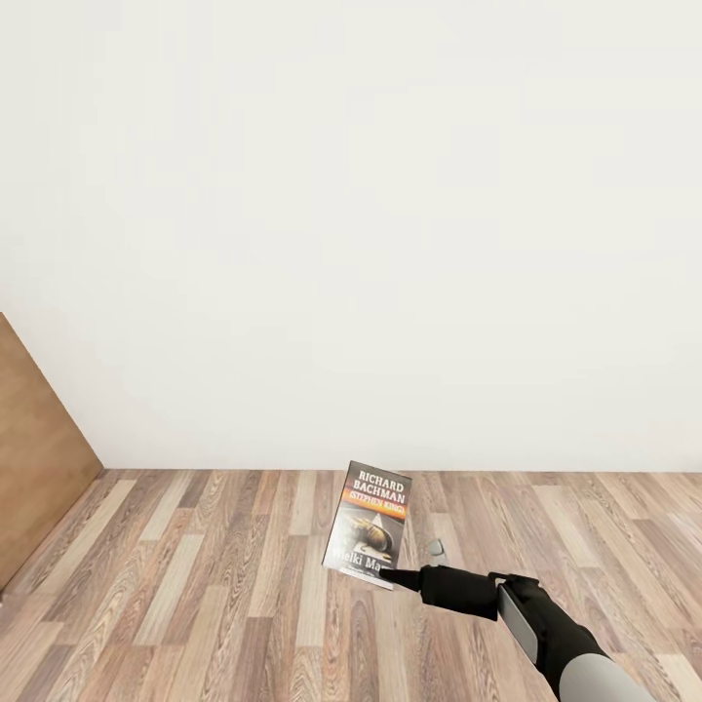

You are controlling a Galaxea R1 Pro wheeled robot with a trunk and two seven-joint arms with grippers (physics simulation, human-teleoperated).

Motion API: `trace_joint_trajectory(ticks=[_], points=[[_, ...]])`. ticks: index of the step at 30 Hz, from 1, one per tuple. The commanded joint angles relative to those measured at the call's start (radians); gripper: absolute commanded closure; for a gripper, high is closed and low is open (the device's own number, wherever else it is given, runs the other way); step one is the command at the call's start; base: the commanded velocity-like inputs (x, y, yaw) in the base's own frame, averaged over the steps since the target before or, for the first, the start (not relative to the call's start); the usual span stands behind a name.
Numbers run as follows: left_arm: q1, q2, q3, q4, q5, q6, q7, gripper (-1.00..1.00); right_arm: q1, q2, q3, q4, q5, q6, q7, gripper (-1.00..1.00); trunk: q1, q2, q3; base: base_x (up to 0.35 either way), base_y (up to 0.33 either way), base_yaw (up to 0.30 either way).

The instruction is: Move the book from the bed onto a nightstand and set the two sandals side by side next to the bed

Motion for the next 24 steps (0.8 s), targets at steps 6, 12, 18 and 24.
trace_joint_trajectory(ticks=[6, 12, 18, 24], points=[[-0.001, 0.000, -0.001, 0.001, 0.009, -0.004, -0.001, -1.00, -0.001, -0.001, 0.006, 0.001, -0.008, 0.010, -0.002, 1.00, 0.001, -0.002, -0.002, 0.000, 0.000, 0.001], [-0.001, -0.001, 0.001, 0.000, 0.011, -0.004, -0.001, -1.00, -0.001, -0.001, 0.007, 0.000, -0.003, 0.011, -0.004, 1.00, 0.001, -0.002, -0.002, 0.000, 0.000, 0.000], [-0.001, -0.001, 0.004, -0.001, 0.012, -0.003, -0.001, -1.00, -0.001, -0.001, 0.004, 0.003, -0.008, 0.007, -0.003, 1.00, 0.001, -0.002, -0.002, 0.000, 0.000, 0.000], [-0.001, -0.002, 0.005, -0.002, 0.014, -0.003, -0.001, -1.00, -0.001, -0.001, 0.004, 0.013, -0.010, 0.005, -0.003, 1.00, 0.001, -0.002, -0.002, 0.000, 0.000, 0.000]])
